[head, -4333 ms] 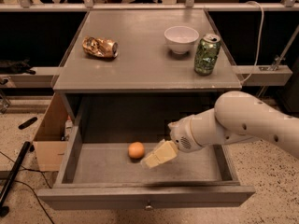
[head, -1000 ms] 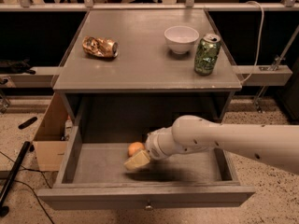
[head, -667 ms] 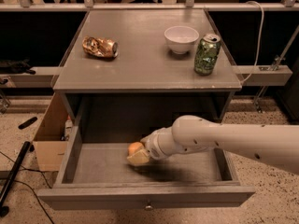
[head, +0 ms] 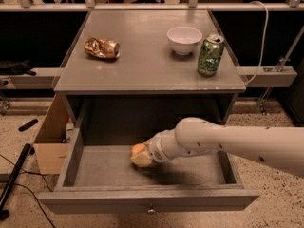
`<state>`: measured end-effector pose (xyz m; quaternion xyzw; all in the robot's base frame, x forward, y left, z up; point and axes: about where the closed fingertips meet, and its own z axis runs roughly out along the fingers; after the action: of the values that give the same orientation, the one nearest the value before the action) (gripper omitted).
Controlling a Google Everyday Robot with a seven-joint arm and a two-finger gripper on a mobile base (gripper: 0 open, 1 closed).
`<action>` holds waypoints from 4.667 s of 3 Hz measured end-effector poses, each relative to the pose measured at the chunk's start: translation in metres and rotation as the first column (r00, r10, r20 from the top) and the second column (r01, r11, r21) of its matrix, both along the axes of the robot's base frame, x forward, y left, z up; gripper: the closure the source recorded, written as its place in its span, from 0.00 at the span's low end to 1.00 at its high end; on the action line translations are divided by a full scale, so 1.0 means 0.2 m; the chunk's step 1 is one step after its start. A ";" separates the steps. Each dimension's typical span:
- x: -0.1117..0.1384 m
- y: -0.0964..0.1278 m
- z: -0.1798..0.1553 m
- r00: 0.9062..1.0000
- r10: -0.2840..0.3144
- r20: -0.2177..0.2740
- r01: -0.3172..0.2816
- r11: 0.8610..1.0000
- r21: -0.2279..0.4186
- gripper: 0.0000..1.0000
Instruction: Pick orange from top drawer and place on counter
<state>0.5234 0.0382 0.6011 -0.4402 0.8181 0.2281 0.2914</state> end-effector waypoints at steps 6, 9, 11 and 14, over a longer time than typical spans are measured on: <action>-0.02 -0.40 0.98 0.967 -0.017 0.252 0.001 0.998 0.065 1.00; 0.20 -0.47 1.69 0.934 0.082 0.348 -0.097 0.995 0.025 1.00; 0.26 -0.43 1.72 0.921 0.100 0.376 -0.118 0.993 0.025 1.00; 0.62 -0.25 1.66 0.905 0.190 0.380 -0.210 0.978 0.011 1.00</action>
Offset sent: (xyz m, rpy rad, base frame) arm -0.0003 -0.0005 0.0000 0.0020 0.0014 0.0000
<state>0.6481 -0.0122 0.9323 -0.5497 0.6912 0.1890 0.4293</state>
